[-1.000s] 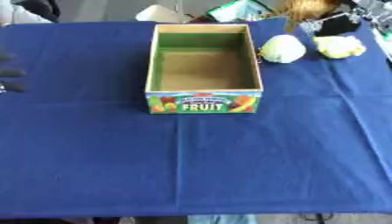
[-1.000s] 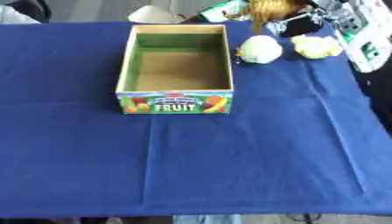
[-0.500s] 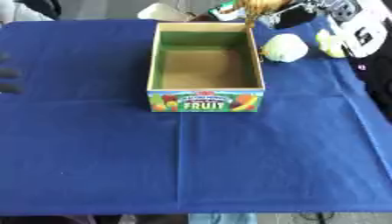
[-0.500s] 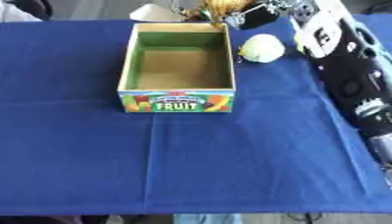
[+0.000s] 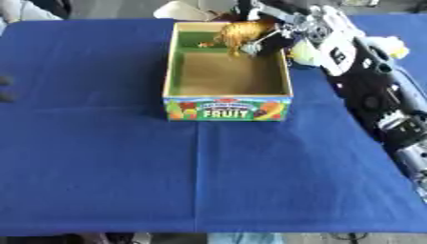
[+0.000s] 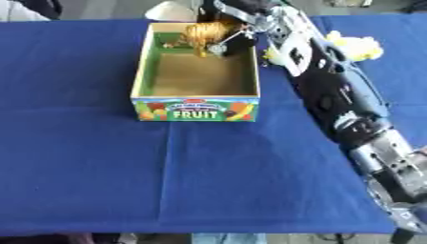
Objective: Pick up objects on the table and place them in the box.
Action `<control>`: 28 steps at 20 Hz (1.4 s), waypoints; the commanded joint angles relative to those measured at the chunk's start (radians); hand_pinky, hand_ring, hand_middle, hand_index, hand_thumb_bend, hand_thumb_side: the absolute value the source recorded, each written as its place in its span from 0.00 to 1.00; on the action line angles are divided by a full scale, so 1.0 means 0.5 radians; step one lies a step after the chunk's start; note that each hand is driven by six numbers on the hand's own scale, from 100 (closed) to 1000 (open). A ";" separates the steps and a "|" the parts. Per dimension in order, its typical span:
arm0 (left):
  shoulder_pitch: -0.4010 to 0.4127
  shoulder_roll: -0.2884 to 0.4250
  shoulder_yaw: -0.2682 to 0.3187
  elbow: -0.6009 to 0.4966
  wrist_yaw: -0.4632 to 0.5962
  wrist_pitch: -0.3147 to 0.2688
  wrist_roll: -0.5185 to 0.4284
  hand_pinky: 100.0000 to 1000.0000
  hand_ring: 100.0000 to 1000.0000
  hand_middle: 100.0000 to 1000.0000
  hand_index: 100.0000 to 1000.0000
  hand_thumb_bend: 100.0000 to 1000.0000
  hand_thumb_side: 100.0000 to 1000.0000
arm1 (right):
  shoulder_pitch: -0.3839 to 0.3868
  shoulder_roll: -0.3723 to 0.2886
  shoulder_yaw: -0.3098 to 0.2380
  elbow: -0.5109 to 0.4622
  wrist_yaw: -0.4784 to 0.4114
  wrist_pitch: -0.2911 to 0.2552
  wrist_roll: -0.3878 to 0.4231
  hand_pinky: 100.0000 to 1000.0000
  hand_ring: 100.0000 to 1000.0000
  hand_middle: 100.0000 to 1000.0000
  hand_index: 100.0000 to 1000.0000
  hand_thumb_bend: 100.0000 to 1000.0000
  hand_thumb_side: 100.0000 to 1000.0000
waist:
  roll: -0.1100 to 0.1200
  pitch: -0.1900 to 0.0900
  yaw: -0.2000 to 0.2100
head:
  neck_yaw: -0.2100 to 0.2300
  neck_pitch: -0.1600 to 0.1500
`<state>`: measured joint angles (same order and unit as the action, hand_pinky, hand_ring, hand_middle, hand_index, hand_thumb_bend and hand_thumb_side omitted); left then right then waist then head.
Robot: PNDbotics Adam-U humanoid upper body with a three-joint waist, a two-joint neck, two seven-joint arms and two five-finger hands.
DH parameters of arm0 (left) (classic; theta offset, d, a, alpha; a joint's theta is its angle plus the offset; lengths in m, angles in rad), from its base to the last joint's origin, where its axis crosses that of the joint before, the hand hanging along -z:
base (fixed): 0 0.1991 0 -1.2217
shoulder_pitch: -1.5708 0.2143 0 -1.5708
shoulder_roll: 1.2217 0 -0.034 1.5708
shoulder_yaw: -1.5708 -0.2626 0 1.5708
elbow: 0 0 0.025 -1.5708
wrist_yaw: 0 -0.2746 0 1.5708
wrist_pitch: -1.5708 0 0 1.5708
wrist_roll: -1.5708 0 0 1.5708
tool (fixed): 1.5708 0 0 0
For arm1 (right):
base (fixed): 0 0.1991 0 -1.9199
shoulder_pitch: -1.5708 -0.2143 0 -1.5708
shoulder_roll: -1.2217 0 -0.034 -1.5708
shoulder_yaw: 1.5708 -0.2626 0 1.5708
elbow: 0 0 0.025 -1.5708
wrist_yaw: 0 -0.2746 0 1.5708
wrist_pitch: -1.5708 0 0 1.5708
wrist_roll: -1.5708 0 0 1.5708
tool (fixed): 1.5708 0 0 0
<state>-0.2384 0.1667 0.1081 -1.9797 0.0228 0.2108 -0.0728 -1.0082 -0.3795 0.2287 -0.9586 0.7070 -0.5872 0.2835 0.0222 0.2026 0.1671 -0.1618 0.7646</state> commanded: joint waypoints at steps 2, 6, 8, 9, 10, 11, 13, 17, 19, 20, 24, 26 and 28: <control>-0.027 0.014 0.002 -0.039 0.013 -0.001 -0.009 0.49 0.58 0.62 0.75 0.25 0.56 | -0.038 0.024 -0.008 0.046 0.057 -0.028 0.031 0.61 0.47 0.34 0.42 0.00 0.00 | 0.002 -0.029 0.007 | -0.008 0.001; -0.027 0.012 0.001 -0.040 0.013 0.000 -0.012 0.49 0.58 0.62 0.75 0.25 0.56 | -0.024 0.050 -0.001 0.076 0.083 -0.054 0.058 0.62 0.49 0.38 0.45 0.00 0.00 | 0.000 -0.028 0.006 | -0.012 0.003; -0.028 0.010 0.000 -0.040 0.013 0.001 -0.013 0.49 0.58 0.62 0.75 0.25 0.56 | -0.016 0.063 0.002 0.090 0.090 -0.063 0.072 0.63 0.50 0.38 0.46 0.00 0.00 | 0.001 -0.028 0.005 | -0.014 0.003; -0.028 0.010 0.000 -0.040 0.012 0.001 -0.014 0.49 0.58 0.62 0.75 0.25 0.56 | -0.012 0.069 0.005 0.095 0.093 -0.069 0.081 0.64 0.52 0.41 0.48 0.00 0.00 | 0.001 -0.028 0.006 | -0.015 0.004; -0.028 0.010 -0.001 -0.040 0.012 0.001 -0.014 0.49 0.58 0.62 0.75 0.25 0.56 | -0.006 0.076 0.010 0.103 0.098 -0.077 0.096 0.64 0.53 0.42 0.50 0.00 0.00 | 0.002 -0.028 0.007 | -0.016 0.004; -0.028 0.010 -0.001 -0.039 0.012 0.002 -0.015 0.49 0.58 0.62 0.75 0.25 0.56 | -0.003 0.080 0.011 0.109 0.100 -0.084 0.110 0.64 0.53 0.42 0.50 0.00 0.00 | 0.003 -0.028 0.007 | -0.017 0.004; -0.029 0.010 -0.001 -0.040 0.012 0.001 -0.017 0.49 0.58 0.62 0.75 0.25 0.56 | 0.007 0.088 0.022 0.130 0.106 -0.105 0.173 0.67 0.57 0.48 0.56 0.01 0.05 | 0.004 -0.029 0.010 | -0.019 0.003; -0.029 0.010 -0.002 -0.038 0.010 0.002 -0.024 0.49 0.58 0.62 0.75 0.25 0.56 | 0.011 0.090 0.022 0.164 0.106 -0.140 0.366 0.71 0.63 0.54 0.61 0.13 0.11 | 0.004 -0.029 0.015 | -0.020 0.003; -0.030 0.010 -0.002 -0.038 0.009 0.002 -0.026 0.49 0.58 0.62 0.75 0.25 0.56 | 0.011 0.088 0.018 0.172 0.100 -0.147 0.468 0.72 0.66 0.57 0.63 0.20 0.14 | 0.003 -0.028 0.016 | -0.021 0.004; -0.030 0.010 -0.002 -0.038 0.009 0.002 -0.027 0.49 0.58 0.62 0.75 0.25 0.56 | 0.010 0.088 0.012 0.170 0.092 -0.148 0.506 0.72 0.66 0.57 0.63 0.20 0.14 | 0.003 -0.028 0.016 | -0.021 0.004; -0.031 0.011 -0.002 -0.038 0.008 0.003 -0.030 0.49 0.58 0.62 0.75 0.25 0.56 | 0.016 0.077 0.025 0.177 0.084 -0.147 0.596 0.75 0.71 0.63 0.70 0.33 0.19 | 0.000 -0.028 0.019 | -0.022 0.005; -0.031 0.011 -0.001 -0.037 0.006 0.003 -0.032 0.49 0.58 0.62 0.75 0.26 0.56 | 0.015 0.069 0.027 0.191 0.093 -0.158 0.649 0.76 0.73 0.66 0.73 0.42 0.21 | -0.001 -0.029 0.019 | -0.021 0.006; -0.030 0.012 -0.001 -0.037 0.005 0.003 -0.034 0.49 0.58 0.62 0.75 0.26 0.56 | 0.012 0.055 0.019 0.198 0.083 -0.169 0.706 0.76 0.73 0.66 0.73 0.43 0.21 | -0.003 -0.030 0.018 | -0.021 0.006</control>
<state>-0.2397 0.1660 0.1076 -1.9797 0.0251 0.2135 -0.0863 -1.0042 -0.3478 0.2226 -0.8854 0.7443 -0.6062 0.5462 0.0201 0.1961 0.1730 -0.1703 0.7647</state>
